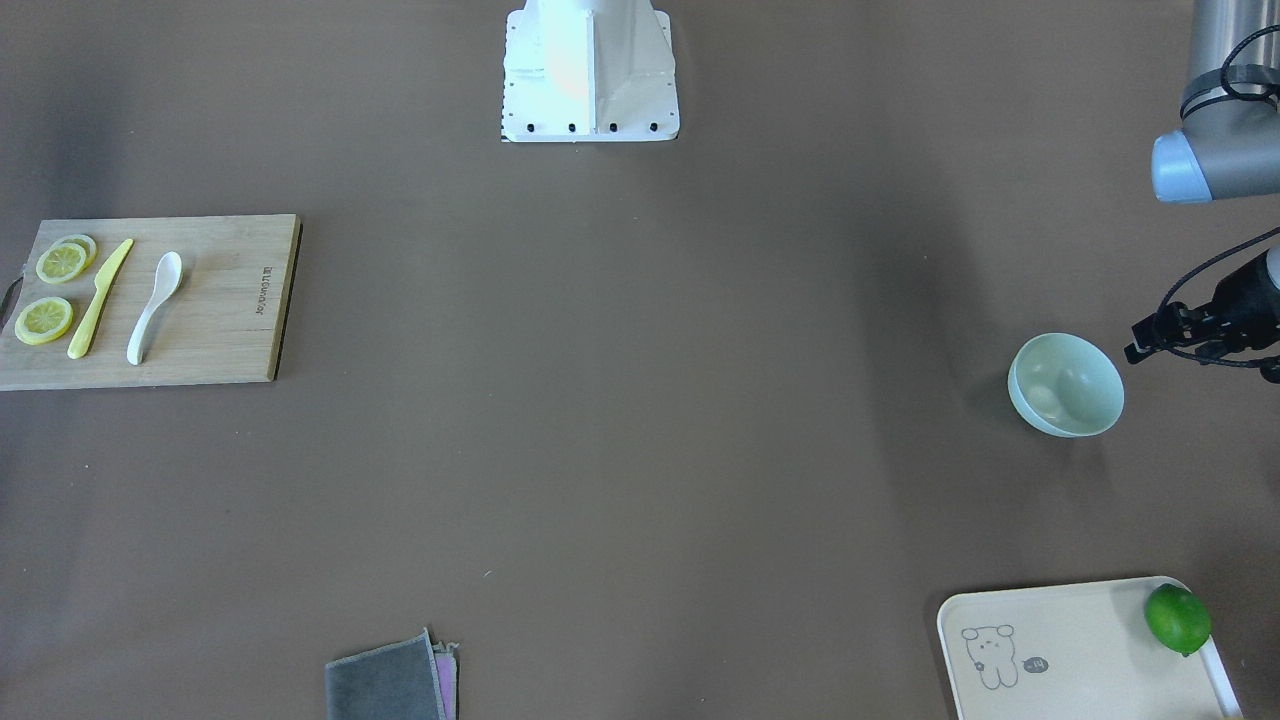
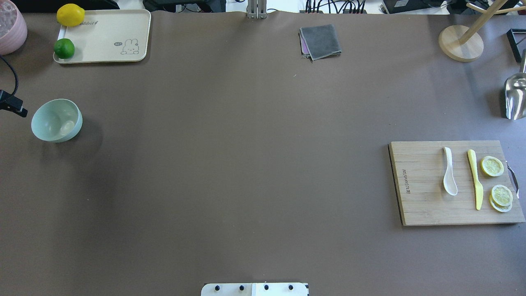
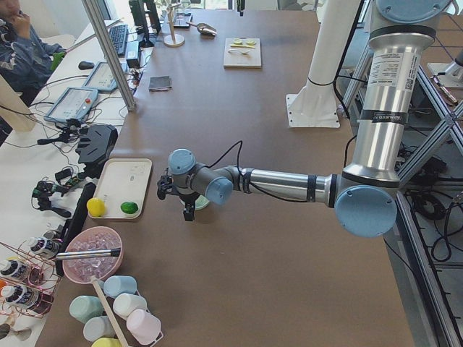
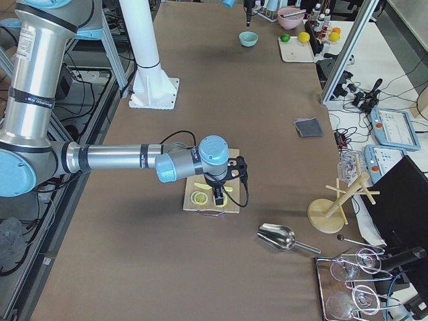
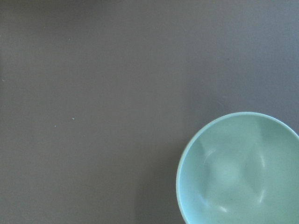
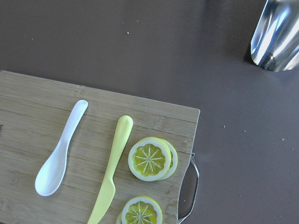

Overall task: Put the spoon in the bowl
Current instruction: 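Lower the left gripper to the rim of the pale green bowl and grasp it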

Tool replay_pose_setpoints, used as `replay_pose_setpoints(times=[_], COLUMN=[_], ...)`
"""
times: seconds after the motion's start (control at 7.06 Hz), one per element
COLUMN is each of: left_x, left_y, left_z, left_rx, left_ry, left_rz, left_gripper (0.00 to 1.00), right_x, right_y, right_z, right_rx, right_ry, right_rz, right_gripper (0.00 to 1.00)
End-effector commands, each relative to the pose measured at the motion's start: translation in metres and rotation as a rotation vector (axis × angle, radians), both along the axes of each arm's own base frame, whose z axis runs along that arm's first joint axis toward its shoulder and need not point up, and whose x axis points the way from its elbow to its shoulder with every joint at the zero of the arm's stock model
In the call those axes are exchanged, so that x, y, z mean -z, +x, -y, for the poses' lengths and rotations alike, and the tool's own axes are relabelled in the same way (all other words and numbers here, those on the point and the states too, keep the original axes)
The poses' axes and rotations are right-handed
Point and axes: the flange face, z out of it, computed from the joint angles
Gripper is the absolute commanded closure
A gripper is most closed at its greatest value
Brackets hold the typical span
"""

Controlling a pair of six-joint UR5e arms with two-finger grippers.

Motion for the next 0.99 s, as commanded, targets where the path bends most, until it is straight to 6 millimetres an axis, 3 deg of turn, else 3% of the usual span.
replay_pose_setpoints(times=[0.0,0.28,0.43,0.85], left_x=[-0.017,-0.017,-0.007,-0.009], left_y=[0.009,0.037,0.047,0.05], left_z=[0.005,0.005,0.01,0.007], left_rx=[-0.01,-0.015,0.009,0.005], left_ry=[0.014,0.037,0.02,0.025], left_rz=[-0.005,0.064,0.058,0.048], left_gripper=[0.03,0.03,0.04,0.37], right_x=[0.001,0.001,0.001,0.0], right_y=[-0.002,-0.005,-0.005,-0.005], right_z=[0.001,0.001,0.001,-0.001], right_rx=[-0.01,-0.004,-0.004,-0.004], right_ry=[-0.017,-0.017,-0.017,-0.02], right_rz=[-0.001,-0.007,-0.007,-0.006], right_gripper=[0.0,0.0,0.0,0.0])
